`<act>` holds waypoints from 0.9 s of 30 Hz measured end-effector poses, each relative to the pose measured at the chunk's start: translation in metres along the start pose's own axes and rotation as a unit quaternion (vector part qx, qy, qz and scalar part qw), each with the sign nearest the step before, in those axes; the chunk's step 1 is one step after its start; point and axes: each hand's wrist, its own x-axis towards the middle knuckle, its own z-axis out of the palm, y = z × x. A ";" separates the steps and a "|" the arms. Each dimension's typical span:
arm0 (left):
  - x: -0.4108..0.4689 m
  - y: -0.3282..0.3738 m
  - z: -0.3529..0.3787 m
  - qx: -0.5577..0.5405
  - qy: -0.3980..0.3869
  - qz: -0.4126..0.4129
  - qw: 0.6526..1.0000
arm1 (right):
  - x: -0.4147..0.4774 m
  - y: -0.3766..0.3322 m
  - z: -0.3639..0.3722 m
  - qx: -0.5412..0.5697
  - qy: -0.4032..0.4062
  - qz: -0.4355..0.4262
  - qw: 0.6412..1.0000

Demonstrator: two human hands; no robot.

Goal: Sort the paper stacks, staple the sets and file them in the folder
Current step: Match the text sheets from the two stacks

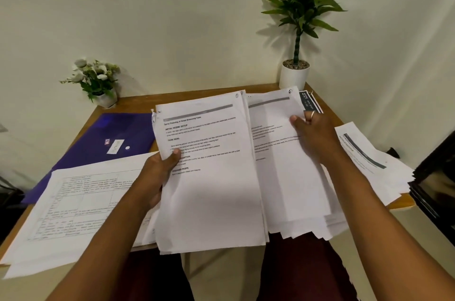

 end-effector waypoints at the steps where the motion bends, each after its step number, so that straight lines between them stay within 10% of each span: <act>1: 0.000 0.000 0.004 -0.001 0.004 0.001 1.000 | -0.002 -0.003 0.006 0.013 -0.008 0.007 1.000; 21: 0.014 -0.017 0.008 0.086 0.109 0.010 0.990 | -0.036 -0.007 0.063 0.162 -0.143 0.083 0.973; 24: 0.015 -0.027 -0.004 0.152 0.130 0.051 0.978 | -0.027 0.025 0.048 -0.064 0.008 -0.010 0.998; 27: 0.011 -0.045 -0.009 0.250 0.137 0.109 0.952 | -0.018 0.073 0.036 -0.299 0.103 -0.039 0.948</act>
